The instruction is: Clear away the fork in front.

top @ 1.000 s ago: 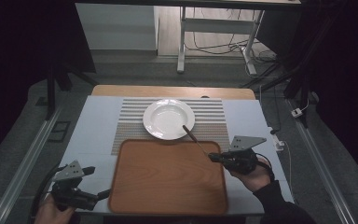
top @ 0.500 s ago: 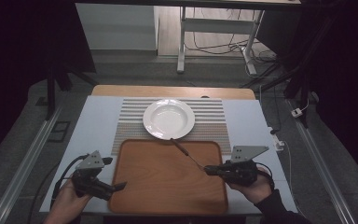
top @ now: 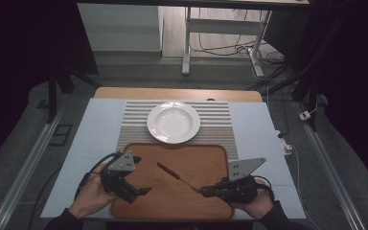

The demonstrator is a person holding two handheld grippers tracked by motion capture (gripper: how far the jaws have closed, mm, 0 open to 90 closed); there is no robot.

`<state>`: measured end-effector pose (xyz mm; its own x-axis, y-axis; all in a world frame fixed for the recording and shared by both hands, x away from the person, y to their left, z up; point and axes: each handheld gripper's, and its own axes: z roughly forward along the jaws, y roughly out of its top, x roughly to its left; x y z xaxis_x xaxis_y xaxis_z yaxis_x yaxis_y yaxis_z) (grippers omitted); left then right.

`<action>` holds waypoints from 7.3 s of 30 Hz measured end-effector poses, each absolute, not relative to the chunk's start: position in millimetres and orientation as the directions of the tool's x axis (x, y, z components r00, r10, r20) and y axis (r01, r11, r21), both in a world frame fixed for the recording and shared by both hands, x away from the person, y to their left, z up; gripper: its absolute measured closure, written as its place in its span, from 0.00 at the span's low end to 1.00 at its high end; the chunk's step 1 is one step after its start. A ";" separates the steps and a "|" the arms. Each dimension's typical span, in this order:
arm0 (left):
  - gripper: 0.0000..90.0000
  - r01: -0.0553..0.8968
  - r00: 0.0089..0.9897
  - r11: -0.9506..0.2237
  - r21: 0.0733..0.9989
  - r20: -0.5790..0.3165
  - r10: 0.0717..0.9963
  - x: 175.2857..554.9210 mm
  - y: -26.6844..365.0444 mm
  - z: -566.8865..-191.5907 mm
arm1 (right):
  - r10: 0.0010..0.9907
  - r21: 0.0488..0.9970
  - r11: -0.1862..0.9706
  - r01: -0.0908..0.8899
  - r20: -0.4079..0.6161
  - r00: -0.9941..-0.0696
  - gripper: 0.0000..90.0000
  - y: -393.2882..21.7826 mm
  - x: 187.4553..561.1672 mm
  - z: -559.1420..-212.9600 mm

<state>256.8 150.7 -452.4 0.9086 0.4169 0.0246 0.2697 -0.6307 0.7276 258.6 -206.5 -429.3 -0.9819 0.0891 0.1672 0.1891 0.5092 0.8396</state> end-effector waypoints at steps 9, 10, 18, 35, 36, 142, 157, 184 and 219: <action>0.14 0.080 0.972 -0.739 0.669 0.112 0.207 259.2 121.8 -456.3 | -0.048 0.835 0.531 0.143 0.198 -0.979 1.00 -190.2 249.1 -430.9; 0.14 0.054 0.977 -0.751 0.658 0.122 0.177 258.7 119.6 -456.5 | -0.058 0.835 0.533 0.139 0.200 -0.978 1.00 -189.4 248.6 -430.9; 0.47 -0.091 0.991 -0.776 0.624 0.136 -0.008 249.0 113.8 -459.9 | -0.167 0.824 0.564 0.054 0.178 -0.970 1.00 -180.5 239.8 -431.6; 0.89 -0.239 0.970 -0.814 0.530 0.101 -0.219 235.1 105.6 -466.2 | -0.185 0.808 0.585 0.072 0.220 -0.958 0.96 -177.8 242.4 -444.0; 0.89 -0.218 0.976 -0.822 0.527 0.095 -0.198 234.9 106.2 -466.1 | -0.172 0.808 0.585 0.077 0.216 -0.961 0.95 -178.5 243.4 -445.1; 0.99 0.738 0.616 -0.470 0.484 -0.200 0.762 345.1 162.0 -498.3 | 0.729 0.743 0.469 0.478 -0.021 -0.684 0.01 -295.1 228.8 -455.9; 0.99 0.686 0.690 -0.530 0.498 -0.214 0.692 328.7 141.0 -490.8 | 0.724 0.738 0.477 0.477 -0.022 -0.689 0.01 -294.5 228.9 -456.1; 0.99 0.759 0.632 -0.550 0.348 -0.195 0.750 313.4 166.9 -509.1 | 0.721 0.737 0.482 0.474 -0.026 -0.692 0.02 -293.9 228.7 -456.3; 0.61 0.735 0.620 -0.464 0.494 -0.213 0.755 300.2 190.6 -486.0 | 0.733 0.737 0.465 0.490 -0.010 -0.680 0.02 -295.2 229.6 -456.0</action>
